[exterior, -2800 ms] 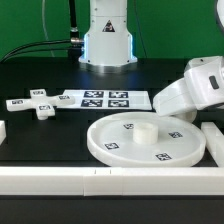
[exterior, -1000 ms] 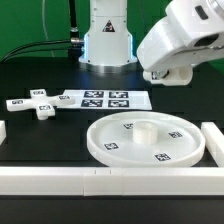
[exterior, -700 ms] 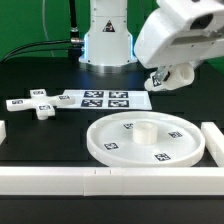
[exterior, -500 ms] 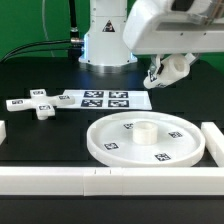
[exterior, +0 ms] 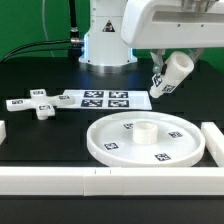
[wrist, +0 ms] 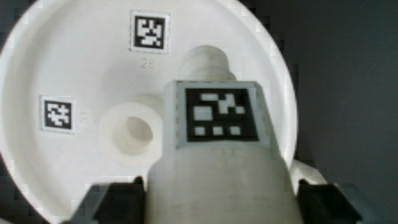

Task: Assemble round table

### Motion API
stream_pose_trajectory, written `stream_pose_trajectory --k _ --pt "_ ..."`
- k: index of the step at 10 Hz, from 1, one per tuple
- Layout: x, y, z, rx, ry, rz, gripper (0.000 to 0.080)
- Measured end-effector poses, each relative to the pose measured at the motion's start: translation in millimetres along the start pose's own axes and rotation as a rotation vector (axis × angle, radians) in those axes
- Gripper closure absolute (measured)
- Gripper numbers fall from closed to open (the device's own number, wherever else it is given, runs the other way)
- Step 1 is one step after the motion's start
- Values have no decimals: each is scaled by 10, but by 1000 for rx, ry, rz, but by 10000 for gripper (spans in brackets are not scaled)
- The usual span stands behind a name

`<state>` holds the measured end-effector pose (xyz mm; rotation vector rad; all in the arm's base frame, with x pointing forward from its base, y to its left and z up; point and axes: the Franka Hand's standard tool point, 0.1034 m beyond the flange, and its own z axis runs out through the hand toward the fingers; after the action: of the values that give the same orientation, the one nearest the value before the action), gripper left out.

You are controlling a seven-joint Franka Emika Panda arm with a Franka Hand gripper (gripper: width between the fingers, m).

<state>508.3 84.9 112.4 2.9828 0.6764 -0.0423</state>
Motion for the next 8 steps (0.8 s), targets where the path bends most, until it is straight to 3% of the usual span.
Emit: stream_pose_trajectory --k 2,3,7,8 --pt "141 112 -19 -3 118 -61 390" --pt "169 299 -37 28 212 7 390" --pt "94 561 4 -71 451 5 390" --pt "10 737 40 -102 505 41 390"
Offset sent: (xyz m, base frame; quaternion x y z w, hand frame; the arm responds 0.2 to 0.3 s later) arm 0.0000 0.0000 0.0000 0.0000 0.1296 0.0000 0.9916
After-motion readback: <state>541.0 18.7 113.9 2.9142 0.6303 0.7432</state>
